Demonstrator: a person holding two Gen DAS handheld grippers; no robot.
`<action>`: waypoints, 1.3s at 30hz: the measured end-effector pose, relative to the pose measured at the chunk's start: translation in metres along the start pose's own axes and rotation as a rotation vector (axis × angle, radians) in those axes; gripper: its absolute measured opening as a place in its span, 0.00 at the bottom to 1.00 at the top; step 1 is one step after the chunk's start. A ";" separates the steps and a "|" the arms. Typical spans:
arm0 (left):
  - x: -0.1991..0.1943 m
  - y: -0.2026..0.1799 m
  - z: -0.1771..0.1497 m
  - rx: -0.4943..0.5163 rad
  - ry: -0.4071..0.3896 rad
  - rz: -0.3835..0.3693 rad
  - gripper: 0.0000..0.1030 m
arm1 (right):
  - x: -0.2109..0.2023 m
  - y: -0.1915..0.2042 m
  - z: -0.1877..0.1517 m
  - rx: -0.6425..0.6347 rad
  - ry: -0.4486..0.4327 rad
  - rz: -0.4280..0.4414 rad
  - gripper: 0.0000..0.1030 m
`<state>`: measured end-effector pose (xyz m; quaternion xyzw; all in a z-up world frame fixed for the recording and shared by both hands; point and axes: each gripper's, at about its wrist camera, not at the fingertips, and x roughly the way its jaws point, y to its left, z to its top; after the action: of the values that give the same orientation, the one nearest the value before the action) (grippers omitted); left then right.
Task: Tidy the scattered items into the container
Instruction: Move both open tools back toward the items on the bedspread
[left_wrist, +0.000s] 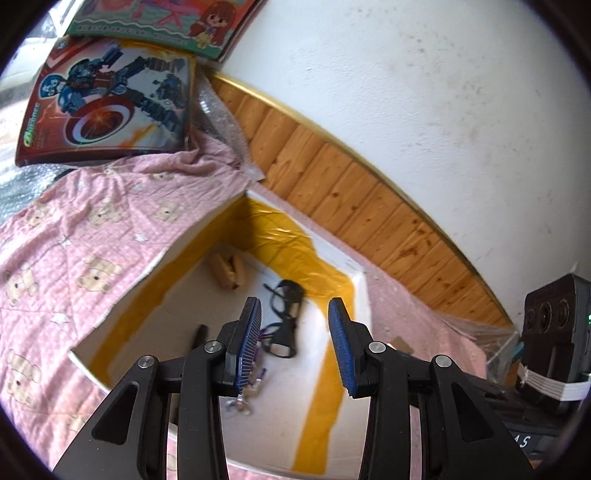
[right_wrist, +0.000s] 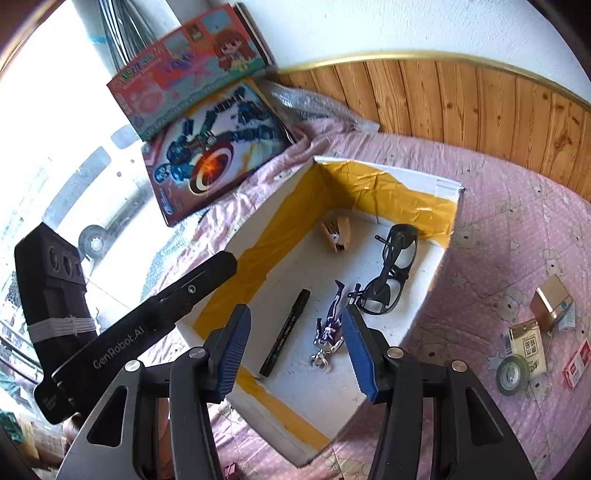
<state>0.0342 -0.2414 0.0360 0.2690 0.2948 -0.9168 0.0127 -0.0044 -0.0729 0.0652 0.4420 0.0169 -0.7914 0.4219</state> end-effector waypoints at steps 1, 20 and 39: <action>-0.001 -0.006 -0.002 0.012 -0.004 -0.008 0.39 | -0.006 -0.001 -0.005 -0.004 -0.017 0.003 0.52; 0.028 -0.134 -0.090 0.284 0.168 -0.212 0.42 | -0.111 -0.113 -0.082 0.125 -0.155 -0.065 0.52; 0.157 -0.173 -0.161 0.333 0.410 -0.044 0.50 | -0.096 -0.296 -0.132 0.542 -0.100 -0.250 0.52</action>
<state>-0.0538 0.0107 -0.0598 0.4409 0.1421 -0.8792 -0.1118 -0.0919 0.2335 -0.0491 0.4935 -0.1616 -0.8336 0.1882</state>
